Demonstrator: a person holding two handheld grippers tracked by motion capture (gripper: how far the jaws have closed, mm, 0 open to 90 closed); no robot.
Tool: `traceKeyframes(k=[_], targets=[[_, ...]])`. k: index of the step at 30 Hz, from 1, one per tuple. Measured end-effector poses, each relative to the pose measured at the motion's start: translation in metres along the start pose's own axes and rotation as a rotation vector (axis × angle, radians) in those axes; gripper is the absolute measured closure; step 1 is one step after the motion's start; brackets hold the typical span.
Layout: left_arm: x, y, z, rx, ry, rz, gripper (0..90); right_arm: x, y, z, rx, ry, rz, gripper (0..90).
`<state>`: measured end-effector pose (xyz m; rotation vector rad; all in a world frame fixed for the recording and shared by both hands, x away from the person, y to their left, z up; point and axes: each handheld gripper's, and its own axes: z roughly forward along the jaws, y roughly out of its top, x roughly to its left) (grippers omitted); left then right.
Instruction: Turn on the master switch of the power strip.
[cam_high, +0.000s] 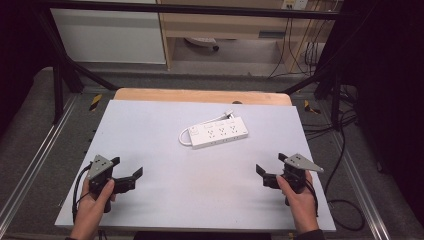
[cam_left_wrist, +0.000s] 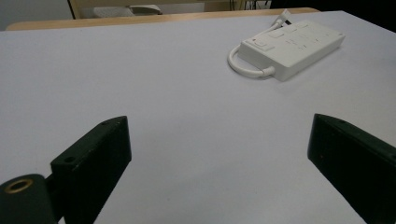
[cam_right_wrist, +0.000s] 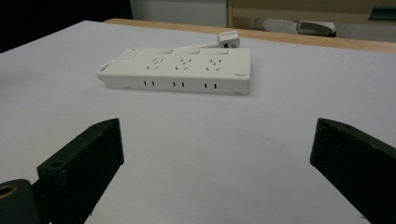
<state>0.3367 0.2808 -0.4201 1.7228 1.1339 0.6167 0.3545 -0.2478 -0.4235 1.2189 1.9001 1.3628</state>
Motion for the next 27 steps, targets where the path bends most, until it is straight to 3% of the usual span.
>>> traceKeyframes(k=[13, 24, 27], targets=[[0.0, -0.001, 0.002, 0.008, -0.007, -0.001, 6.1, 0.008, 0.024, 0.004, -0.021, -0.012, -0.037, 3.0], [0.003, -0.002, 0.004, 0.023, -0.004, -0.016, 6.2, 0.005, 0.058, 0.025, -0.017, 0.02, -0.038, 3.6], [0.001, -0.002, 0.005, 0.037, 0.002, 0.001, 6.2, 0.007, 0.067, 0.032, -0.02, 0.027, -0.032, 3.5]])
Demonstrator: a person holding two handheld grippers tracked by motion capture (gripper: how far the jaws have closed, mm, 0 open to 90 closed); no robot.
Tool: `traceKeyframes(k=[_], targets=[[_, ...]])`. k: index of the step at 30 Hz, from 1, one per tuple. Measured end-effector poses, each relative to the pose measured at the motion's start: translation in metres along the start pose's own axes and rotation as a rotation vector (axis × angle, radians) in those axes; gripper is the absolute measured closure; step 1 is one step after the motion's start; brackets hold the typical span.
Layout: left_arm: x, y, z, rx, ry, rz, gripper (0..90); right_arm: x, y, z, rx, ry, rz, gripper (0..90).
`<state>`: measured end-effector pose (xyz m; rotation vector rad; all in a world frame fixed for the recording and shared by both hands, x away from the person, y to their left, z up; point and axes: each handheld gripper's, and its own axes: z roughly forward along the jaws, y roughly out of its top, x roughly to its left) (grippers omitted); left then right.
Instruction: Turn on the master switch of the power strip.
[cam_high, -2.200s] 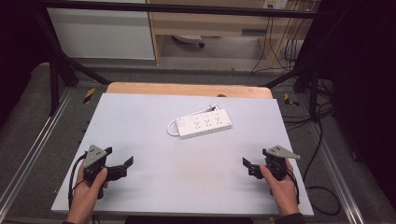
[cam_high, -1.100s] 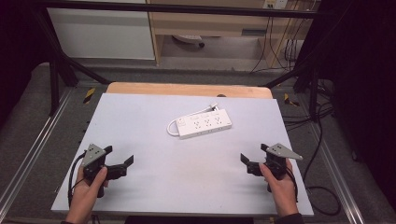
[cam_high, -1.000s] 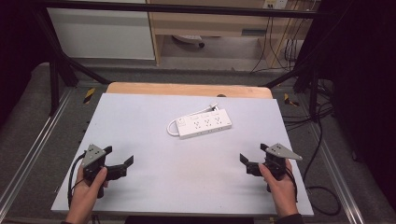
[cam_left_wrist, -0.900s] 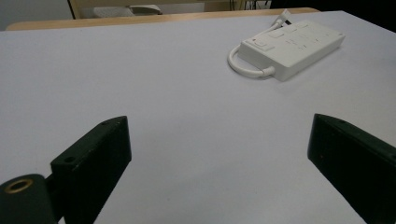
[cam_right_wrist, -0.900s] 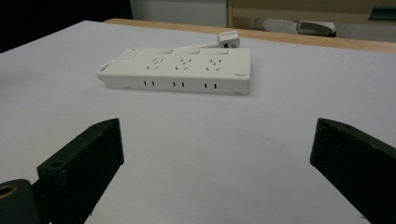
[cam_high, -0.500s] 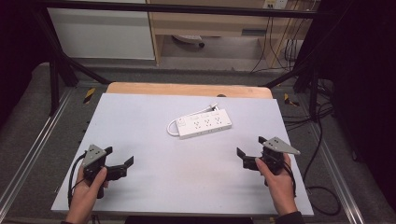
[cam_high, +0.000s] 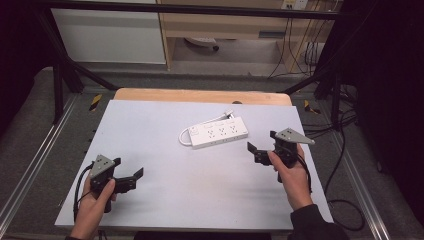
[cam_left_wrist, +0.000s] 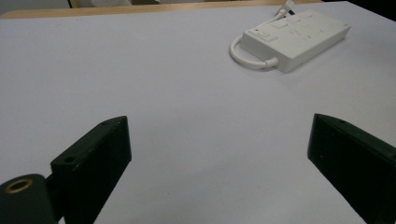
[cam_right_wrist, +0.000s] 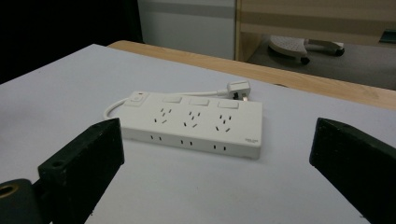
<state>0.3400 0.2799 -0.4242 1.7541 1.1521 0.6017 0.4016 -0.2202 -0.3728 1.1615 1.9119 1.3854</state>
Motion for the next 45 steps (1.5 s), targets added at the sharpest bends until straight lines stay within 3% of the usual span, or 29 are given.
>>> traceKeyframes(k=[24, 33, 45], targets=[[-0.002, -0.001, 0.0, 0.016, 0.008, 0.011, 6.2, -0.001, 0.031, 0.041, 0.02, -0.019, 0.022, 3.9], [-0.002, -0.001, 0.0, 0.017, 0.007, 0.007, 6.2, 0.006, 0.04, 0.056, 0.009, -0.036, 0.024, 5.1], [-0.002, -0.001, 0.0, 0.018, 0.007, 0.008, 6.2, 0.017, 0.046, 0.076, 0.013, -0.024, 0.007, 5.5]])
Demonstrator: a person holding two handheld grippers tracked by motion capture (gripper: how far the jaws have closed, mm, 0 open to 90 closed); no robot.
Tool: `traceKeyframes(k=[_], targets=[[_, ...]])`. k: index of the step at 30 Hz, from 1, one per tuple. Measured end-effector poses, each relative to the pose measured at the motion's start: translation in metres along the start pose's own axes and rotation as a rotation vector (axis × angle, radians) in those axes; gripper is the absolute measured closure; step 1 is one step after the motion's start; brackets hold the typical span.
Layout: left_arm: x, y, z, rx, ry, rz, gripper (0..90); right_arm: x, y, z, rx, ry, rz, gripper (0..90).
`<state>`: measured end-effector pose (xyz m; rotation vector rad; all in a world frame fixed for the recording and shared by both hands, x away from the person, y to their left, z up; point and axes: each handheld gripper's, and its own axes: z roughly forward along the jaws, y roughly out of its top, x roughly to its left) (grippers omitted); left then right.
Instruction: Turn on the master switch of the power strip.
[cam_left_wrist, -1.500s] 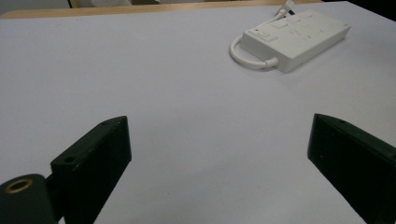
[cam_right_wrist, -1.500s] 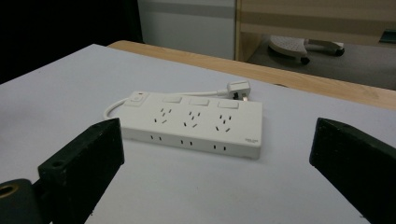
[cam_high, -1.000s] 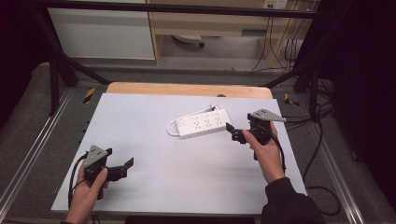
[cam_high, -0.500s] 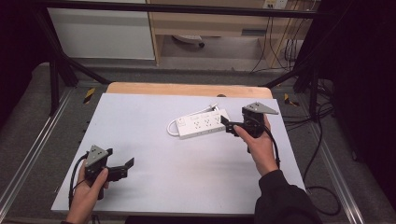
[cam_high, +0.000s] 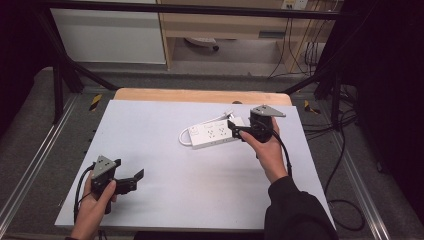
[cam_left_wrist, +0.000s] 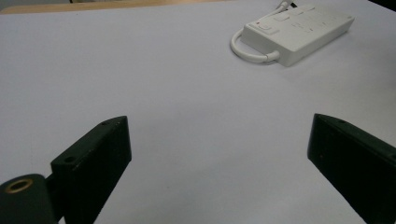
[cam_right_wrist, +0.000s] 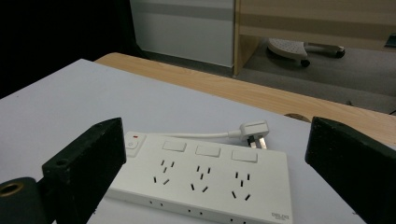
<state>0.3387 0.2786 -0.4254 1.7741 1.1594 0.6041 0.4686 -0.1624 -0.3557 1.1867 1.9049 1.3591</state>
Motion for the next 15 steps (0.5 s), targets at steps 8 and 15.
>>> traceKeyframes(k=[8, 15], targets=[[0.0, 0.0, 0.0, 0.003, 0.0, 0.0, 6.3, 0.005, -0.003, 0.016, 0.012, 0.002, -0.012, 6.7], [0.0, 0.0, 0.001, 0.002, -0.002, -0.003, 6.3, 0.01, -0.006, 0.027, 0.019, 0.002, -0.009, 8.8]])
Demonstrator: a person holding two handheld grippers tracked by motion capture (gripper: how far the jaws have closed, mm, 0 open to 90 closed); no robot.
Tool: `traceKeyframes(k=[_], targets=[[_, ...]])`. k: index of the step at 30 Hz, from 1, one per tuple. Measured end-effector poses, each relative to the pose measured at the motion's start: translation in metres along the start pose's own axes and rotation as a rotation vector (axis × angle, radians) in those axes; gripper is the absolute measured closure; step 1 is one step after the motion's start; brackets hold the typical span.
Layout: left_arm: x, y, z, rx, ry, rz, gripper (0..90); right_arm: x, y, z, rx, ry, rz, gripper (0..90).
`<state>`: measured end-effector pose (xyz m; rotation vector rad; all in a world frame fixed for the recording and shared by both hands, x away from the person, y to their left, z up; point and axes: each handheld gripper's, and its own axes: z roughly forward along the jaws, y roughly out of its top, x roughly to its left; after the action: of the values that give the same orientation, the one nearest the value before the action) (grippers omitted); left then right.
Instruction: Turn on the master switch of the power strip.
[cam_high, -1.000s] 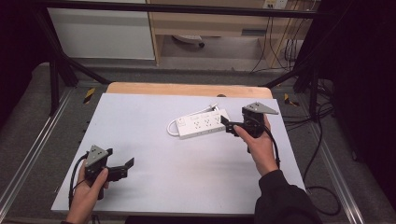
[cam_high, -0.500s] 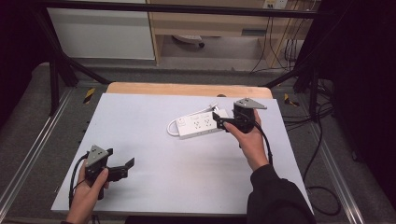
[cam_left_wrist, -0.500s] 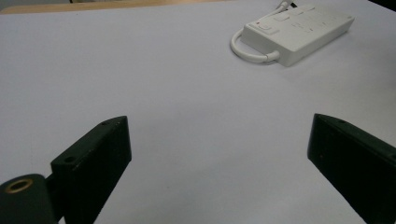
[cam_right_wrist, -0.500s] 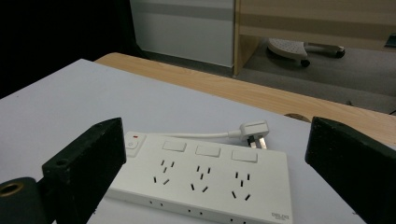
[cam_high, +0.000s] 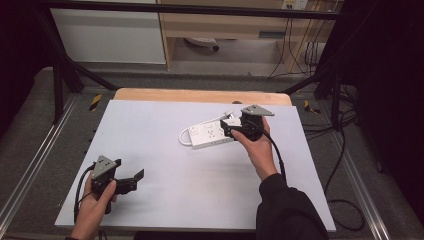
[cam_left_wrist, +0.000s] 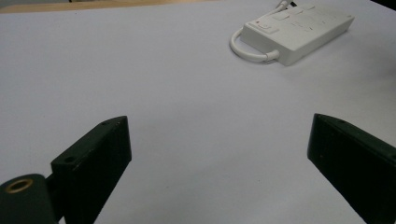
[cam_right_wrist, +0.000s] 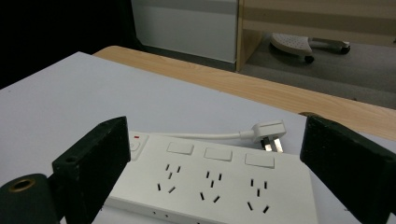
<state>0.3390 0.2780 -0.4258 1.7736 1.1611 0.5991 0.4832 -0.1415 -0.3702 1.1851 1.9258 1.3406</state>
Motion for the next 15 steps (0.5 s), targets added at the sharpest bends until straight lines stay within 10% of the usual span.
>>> traceKeyframes(k=[15], targets=[[0.0, 0.0, 0.0, 0.002, 0.0, 0.006, 6.4, 0.015, 0.0, 0.016, -0.032, 0.009, 0.011, 33.7]])
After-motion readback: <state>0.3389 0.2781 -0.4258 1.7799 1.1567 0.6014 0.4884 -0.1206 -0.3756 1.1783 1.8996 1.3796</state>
